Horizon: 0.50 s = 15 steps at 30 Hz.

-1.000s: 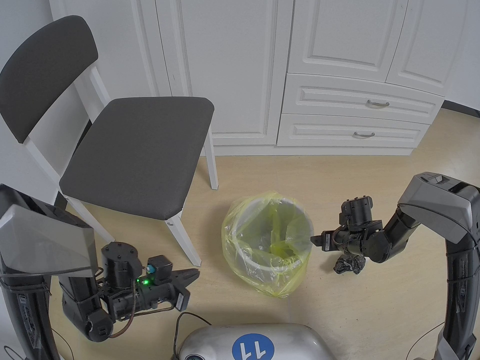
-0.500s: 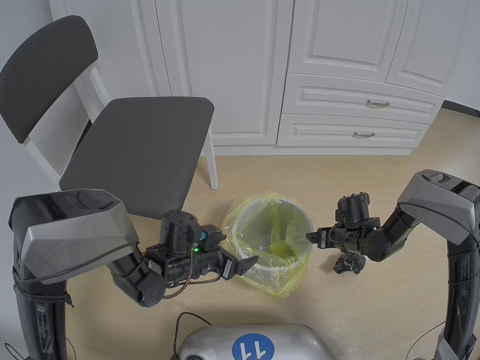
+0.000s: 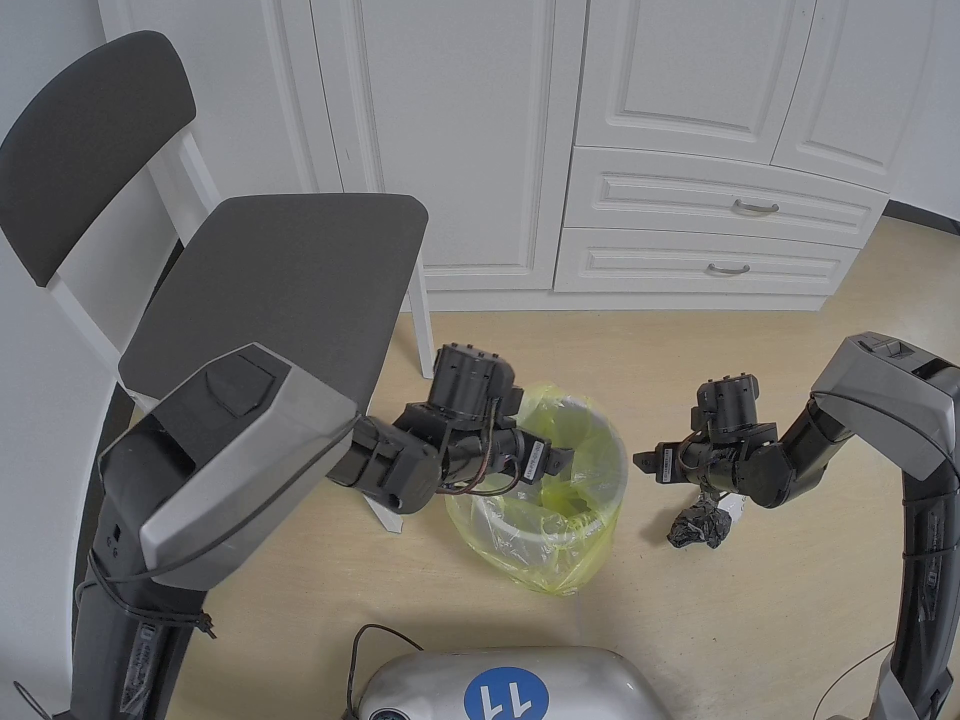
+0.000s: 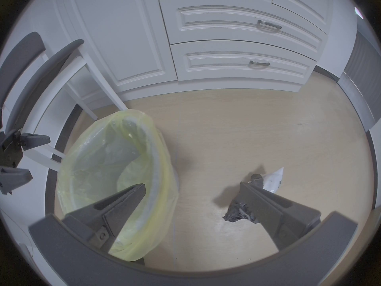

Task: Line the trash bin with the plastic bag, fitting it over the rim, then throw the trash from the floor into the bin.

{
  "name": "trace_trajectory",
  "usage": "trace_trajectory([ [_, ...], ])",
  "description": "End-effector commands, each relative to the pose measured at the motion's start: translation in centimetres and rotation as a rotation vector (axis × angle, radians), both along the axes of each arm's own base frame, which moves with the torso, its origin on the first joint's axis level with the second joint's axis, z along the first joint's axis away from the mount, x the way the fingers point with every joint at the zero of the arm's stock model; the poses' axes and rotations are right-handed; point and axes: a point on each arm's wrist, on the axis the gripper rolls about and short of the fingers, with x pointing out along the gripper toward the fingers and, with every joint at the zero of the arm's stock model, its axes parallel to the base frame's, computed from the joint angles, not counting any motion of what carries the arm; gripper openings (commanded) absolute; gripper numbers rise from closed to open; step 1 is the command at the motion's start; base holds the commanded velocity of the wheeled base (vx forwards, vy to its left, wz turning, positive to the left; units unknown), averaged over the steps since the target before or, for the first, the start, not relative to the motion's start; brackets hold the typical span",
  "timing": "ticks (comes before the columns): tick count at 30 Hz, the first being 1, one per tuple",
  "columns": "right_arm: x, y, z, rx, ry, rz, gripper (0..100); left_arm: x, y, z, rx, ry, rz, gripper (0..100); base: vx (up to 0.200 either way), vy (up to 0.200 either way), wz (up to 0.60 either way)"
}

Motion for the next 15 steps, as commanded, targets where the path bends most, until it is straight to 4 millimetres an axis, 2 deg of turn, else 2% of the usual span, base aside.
trace_trajectory([
  [1,1.6,-4.0,0.4,-0.001,0.015,-0.058,100,1.8,-4.4,-4.0,0.074,0.125,0.036,100,0.000,0.000,0.00],
  [3,1.6,-4.0,0.4,-0.001,0.015,-0.058,100,1.8,-4.4,-4.0,0.074,0.125,0.036,100,0.000,0.000,0.00],
  [4,2.1,-5.2,0.0,0.009,0.026,-0.072,100,2.3,-4.9,-5.0,0.084,0.139,0.035,100,0.000,0.000,0.00],
  [6,2.4,-5.8,-0.3,0.013,0.028,-0.081,100,2.1,-4.8,-6.3,0.113,0.179,0.034,100,0.000,0.000,0.00],
  [12,3.0,-7.2,-1.2,-0.008,0.036,-0.097,100,2.0,-4.7,-7.8,0.126,0.215,0.019,100,0.000,0.000,0.00],
  [15,3.3,-7.7,-1.4,-0.008,0.036,-0.108,100,2.0,-4.6,-8.0,0.129,0.222,0.024,100,0.000,0.000,0.00],
])
